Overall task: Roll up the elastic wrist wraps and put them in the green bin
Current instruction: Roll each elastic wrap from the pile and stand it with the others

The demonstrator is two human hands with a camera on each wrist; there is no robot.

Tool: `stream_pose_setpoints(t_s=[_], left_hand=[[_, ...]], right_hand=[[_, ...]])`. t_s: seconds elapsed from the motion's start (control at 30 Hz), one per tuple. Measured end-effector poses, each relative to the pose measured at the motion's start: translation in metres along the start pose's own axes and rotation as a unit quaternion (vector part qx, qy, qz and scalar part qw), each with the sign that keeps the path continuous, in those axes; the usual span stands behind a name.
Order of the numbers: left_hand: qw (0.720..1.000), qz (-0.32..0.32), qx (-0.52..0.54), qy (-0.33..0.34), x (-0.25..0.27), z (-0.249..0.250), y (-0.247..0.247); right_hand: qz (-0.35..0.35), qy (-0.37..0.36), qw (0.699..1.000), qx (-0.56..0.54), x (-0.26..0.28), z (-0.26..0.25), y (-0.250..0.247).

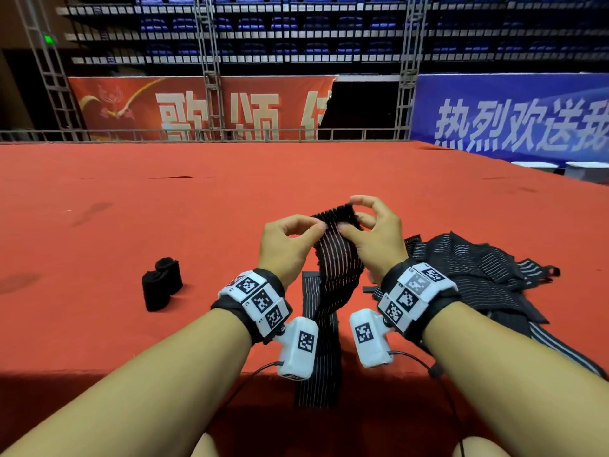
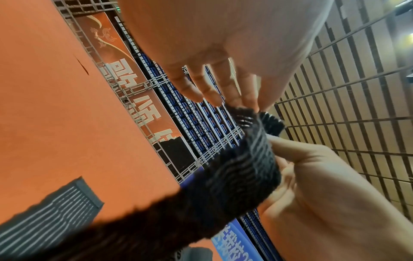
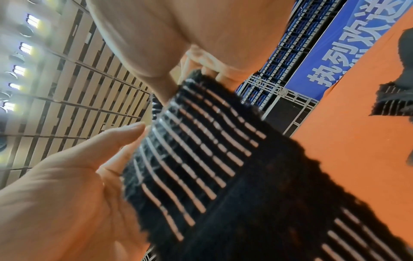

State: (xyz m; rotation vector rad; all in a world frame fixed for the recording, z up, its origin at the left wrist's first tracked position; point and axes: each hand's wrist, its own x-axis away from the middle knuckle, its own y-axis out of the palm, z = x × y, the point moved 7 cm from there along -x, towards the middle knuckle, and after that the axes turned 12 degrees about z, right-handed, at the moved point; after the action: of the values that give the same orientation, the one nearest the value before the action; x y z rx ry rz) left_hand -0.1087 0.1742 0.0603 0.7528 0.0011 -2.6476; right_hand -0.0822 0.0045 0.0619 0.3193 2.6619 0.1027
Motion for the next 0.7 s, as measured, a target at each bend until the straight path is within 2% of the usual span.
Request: stream_pose_setpoints(t_s=[0.1,0.27,0.37,0.43,0.53,0.6,0.7], left_hand=[[1.0,0.0,0.0,-0.011,0.0,-0.002,0.0],[0.999,0.002,0.037,-0.038,0.002,0.009,0.003],[1.0,0.005,0.009,-0.011,-0.003,0.015,0.001],[1.0,0.008,-0.009,0.01,-0.007,0.017,-0.001],[0.999,-0.004,0.019,0.028,-0.006,0.025,0.001],[0.998,-0.009,0.044,0.036,-0.005,0.031,0.004],[0.996,-0.012,0.058,0.059,-0.007,0.04,0.004]], right_hand=[[-0.008,-0.042,0.999,0.004,0.004,-0.013,0.003],[-0.081,-0.046,0.995,-0.045,0.018,-0.027,0.016],[-0.075,-0.062,0.994,-0.049,0.019,-0.034,0.013],[-0.036,-0.082,0.995,-0.036,0.016,-0.036,0.005],[0.015,-0.119,0.992,0.041,0.007,-0.035,-0.004],[-0.008,-0.118,0.991,0.059,0.006,-0.035,0.0],[-0.057,-0.108,0.992,0.029,0.009,-0.041,0.009]])
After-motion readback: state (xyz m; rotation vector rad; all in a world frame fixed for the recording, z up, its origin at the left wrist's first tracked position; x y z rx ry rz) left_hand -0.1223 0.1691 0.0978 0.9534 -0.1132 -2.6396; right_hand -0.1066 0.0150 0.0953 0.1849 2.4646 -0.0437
